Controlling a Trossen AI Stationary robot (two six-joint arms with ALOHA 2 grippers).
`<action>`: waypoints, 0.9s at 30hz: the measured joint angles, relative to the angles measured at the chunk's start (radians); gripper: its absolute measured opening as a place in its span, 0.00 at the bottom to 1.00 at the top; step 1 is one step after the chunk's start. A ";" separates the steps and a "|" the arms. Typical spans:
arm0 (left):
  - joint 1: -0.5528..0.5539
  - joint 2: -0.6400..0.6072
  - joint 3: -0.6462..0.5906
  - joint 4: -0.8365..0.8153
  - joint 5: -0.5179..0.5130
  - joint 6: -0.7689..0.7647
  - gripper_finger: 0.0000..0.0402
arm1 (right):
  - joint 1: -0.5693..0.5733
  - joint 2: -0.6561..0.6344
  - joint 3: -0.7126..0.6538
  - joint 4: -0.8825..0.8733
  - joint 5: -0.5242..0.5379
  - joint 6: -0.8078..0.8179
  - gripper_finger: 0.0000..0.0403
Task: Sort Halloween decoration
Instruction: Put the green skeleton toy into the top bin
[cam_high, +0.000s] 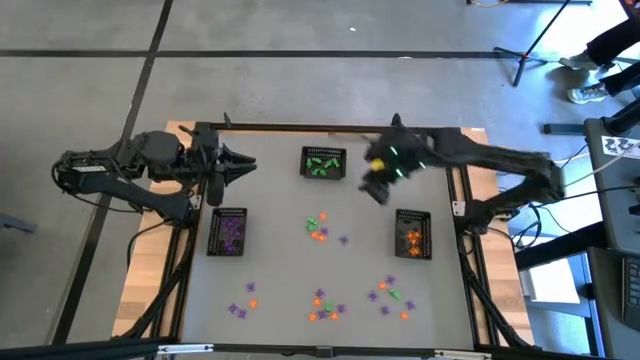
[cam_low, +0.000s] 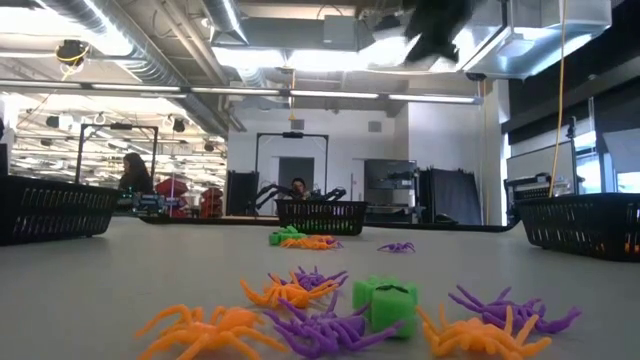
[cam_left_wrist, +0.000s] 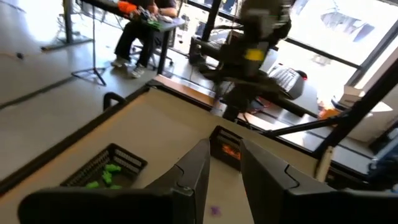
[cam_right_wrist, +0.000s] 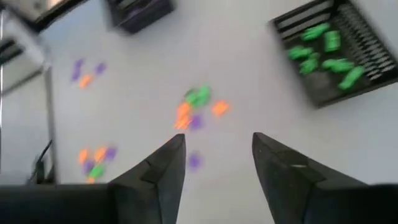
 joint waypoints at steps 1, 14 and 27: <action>0.000 0.000 0.000 0.000 -0.009 0.013 0.21 | 0.066 -0.028 0.000 -0.023 0.042 0.023 0.44; 0.000 0.000 0.000 0.004 -0.018 0.042 0.21 | 0.814 -0.034 -0.234 0.012 0.306 0.603 0.41; 0.000 0.000 0.000 0.005 0.006 0.034 0.21 | 1.033 0.131 -0.488 0.279 0.361 1.002 0.41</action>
